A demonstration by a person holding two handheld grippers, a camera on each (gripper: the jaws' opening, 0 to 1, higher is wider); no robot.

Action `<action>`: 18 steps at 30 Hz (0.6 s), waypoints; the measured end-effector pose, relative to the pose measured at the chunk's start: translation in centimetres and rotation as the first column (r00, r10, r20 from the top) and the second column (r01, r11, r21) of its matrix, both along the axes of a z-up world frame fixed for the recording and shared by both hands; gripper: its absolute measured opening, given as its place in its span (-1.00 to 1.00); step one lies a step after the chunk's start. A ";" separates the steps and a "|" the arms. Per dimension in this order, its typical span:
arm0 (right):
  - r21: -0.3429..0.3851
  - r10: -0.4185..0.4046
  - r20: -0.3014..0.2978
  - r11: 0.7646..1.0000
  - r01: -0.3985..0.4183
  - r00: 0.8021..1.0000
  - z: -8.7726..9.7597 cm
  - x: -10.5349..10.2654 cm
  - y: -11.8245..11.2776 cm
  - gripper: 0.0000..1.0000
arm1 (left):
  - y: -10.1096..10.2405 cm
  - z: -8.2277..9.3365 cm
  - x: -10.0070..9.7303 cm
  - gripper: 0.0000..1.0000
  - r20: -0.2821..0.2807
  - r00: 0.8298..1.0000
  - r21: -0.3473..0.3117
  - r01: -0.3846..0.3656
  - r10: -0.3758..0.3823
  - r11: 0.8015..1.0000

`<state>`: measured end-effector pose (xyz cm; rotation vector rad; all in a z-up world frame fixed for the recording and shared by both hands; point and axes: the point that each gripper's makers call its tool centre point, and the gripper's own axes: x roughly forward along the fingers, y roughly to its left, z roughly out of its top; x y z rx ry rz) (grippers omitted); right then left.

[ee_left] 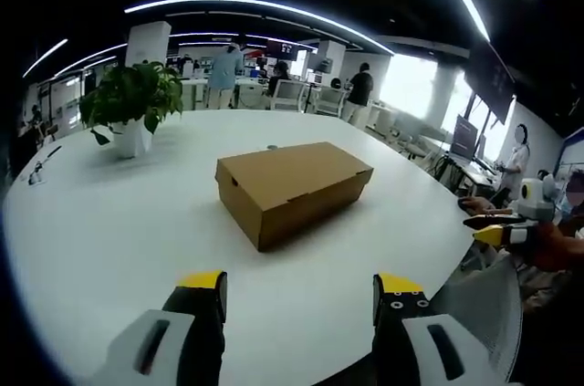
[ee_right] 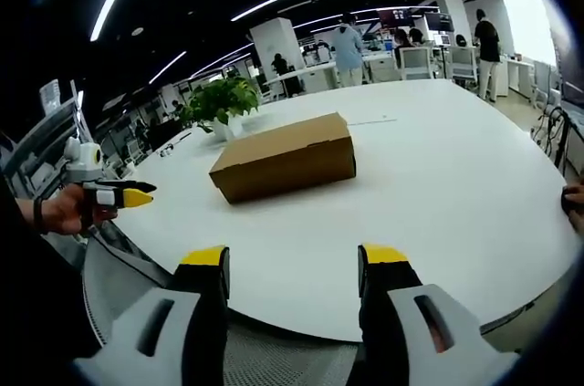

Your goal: Operate the shoe box by opening the lid, removing the specified soft item, and placing it in the target area until the item is outside and the box remains undamaged.

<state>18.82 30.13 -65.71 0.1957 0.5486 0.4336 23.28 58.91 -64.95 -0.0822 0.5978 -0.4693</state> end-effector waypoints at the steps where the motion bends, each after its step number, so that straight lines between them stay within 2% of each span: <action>1: 0.000 0.000 0.000 1.000 0.000 1.000 0.0 -0.1 0.0 0.07 | 0.0 0.0 0.0 0.32 0.000 1.000 0.001 0.001 -0.001 1.000; 18: 0.003 -0.003 -0.007 1.000 0.003 1.000 -0.1 -0.6 -0.1 0.06 | 0.2 0.0 -0.8 0.32 -0.006 1.000 0.003 -0.007 0.007 1.000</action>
